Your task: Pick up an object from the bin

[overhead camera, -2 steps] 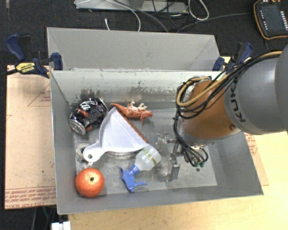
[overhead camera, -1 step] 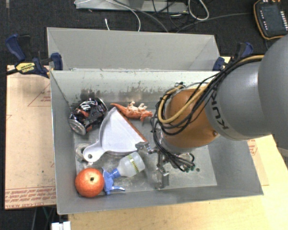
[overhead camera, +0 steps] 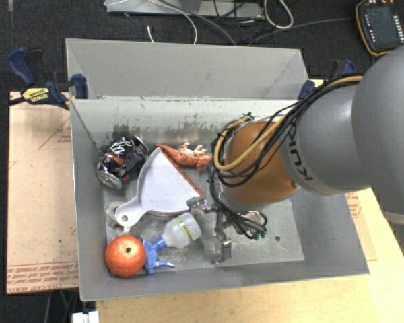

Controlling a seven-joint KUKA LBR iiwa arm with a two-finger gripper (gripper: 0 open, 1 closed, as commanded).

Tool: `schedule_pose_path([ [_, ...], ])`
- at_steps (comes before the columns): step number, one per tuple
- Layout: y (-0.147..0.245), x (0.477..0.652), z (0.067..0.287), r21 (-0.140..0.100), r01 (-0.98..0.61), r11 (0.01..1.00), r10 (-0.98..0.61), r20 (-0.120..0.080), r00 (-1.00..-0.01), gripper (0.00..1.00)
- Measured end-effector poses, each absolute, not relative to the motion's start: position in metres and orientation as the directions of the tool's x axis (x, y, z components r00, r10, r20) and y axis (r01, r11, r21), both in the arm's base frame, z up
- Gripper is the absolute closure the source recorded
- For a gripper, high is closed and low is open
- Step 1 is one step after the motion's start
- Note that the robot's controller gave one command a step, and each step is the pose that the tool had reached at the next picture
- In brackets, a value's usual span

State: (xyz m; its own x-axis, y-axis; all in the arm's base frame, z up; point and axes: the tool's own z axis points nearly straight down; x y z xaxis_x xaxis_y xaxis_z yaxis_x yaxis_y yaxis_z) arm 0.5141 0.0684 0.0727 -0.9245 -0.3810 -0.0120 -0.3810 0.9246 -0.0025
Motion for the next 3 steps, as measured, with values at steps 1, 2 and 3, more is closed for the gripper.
schedule_pose_path([
  [1, 0.055, 0.504, 0.07, -0.001, -0.335, 0.942, -0.335, -0.014, -0.942, 0.0],
  [2, 0.123, 0.506, 0.098, -0.002, 0.07, 0.998, 0.07, 0.009, -0.998, 0.0],
  [3, 0.089, 0.5, 0.07, -0.001, 0.094, 0.996, 0.094, 0.001, -0.996, 0.0],
])
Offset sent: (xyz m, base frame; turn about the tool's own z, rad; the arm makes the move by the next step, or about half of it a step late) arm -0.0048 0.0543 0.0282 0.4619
